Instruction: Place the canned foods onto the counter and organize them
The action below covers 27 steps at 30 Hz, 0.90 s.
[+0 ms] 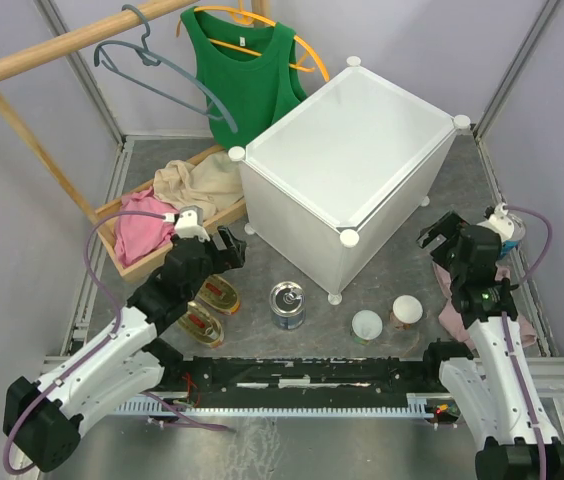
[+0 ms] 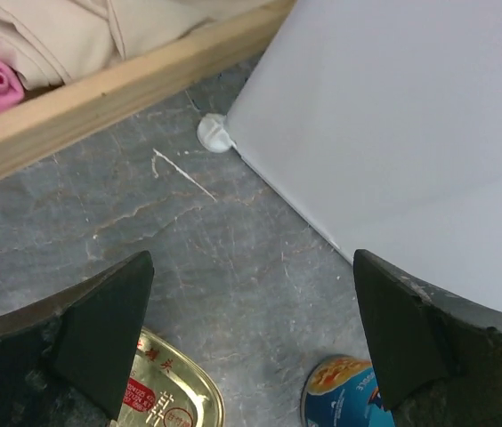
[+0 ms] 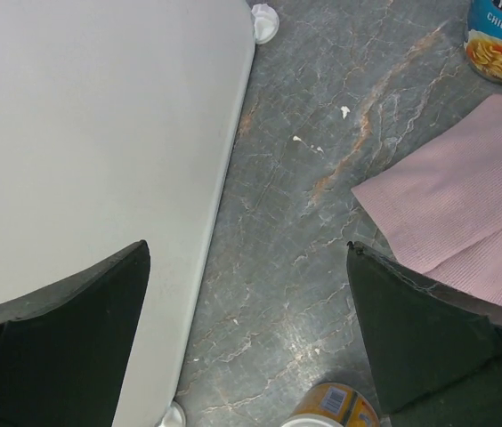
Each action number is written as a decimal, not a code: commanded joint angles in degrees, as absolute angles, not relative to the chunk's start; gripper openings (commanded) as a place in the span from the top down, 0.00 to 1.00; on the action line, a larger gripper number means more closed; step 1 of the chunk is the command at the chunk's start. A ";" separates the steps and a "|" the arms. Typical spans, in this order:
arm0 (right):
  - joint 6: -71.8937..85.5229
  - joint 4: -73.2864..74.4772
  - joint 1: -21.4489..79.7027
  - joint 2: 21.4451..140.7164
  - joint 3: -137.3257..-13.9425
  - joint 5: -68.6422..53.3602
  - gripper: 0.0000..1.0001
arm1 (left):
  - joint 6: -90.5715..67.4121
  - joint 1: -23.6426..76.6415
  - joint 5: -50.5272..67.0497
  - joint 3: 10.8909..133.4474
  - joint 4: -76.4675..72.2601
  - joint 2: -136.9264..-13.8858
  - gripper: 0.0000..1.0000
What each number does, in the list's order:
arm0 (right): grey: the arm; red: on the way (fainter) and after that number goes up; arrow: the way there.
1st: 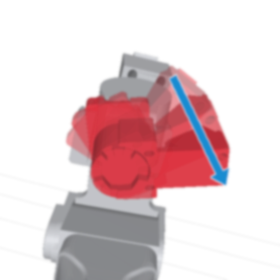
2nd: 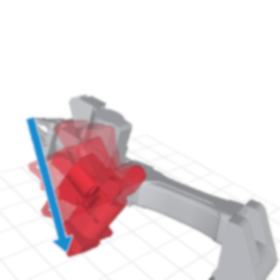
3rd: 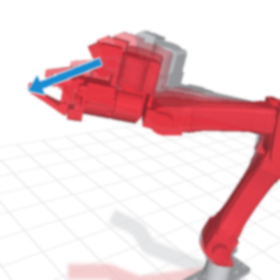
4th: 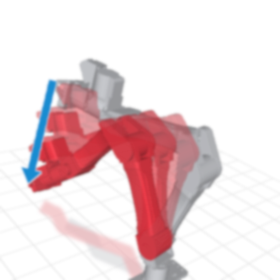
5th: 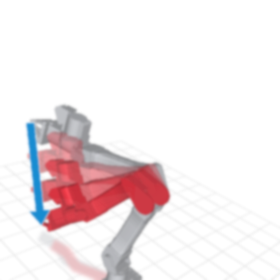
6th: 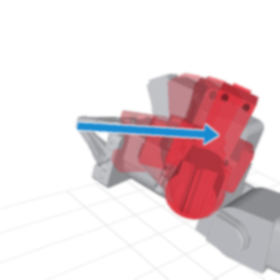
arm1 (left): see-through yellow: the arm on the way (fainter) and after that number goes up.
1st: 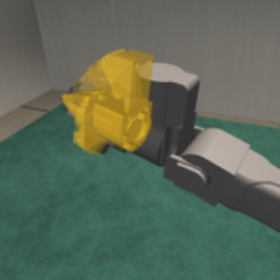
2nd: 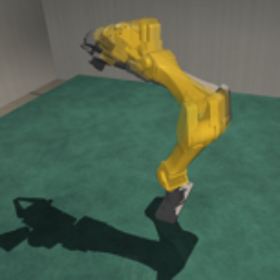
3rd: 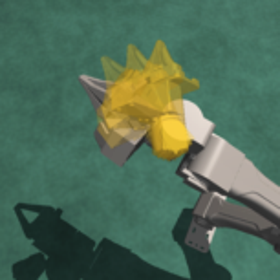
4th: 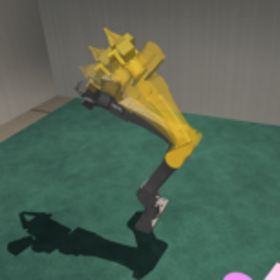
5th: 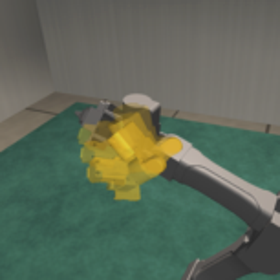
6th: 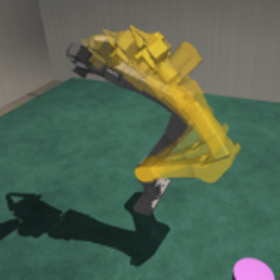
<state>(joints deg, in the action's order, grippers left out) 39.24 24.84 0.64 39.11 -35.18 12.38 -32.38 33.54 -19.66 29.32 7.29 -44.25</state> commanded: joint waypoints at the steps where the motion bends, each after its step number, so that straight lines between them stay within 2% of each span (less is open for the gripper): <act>1: 40.42 25.28 0.74 40.29 -36.57 13.22 0.01 | -32.99 34.41 -12.88 32.41 9.21 -46.06 0.01; 9: 43.69 31.60 0.74 48.93 -43.89 16.90 0.00 | -30.15 36.49 -10.81 34.29 10.10 -50.80 0.01; 19: 43.96 43.60 0.78 55.42 -57.09 31.54 0.00 | -30.54 36.56 -6.51 33.88 9.03 -51.41 0.01; 27: 42.89 41.54 0.79 48.80 -55.37 24.60 0.00 | -34.65 36.61 -3.97 32.57 3.90 -49.94 0.01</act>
<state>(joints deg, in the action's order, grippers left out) 43.16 41.87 0.64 53.60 -55.99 26.37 -32.36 36.40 -6.35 31.92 8.93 -51.24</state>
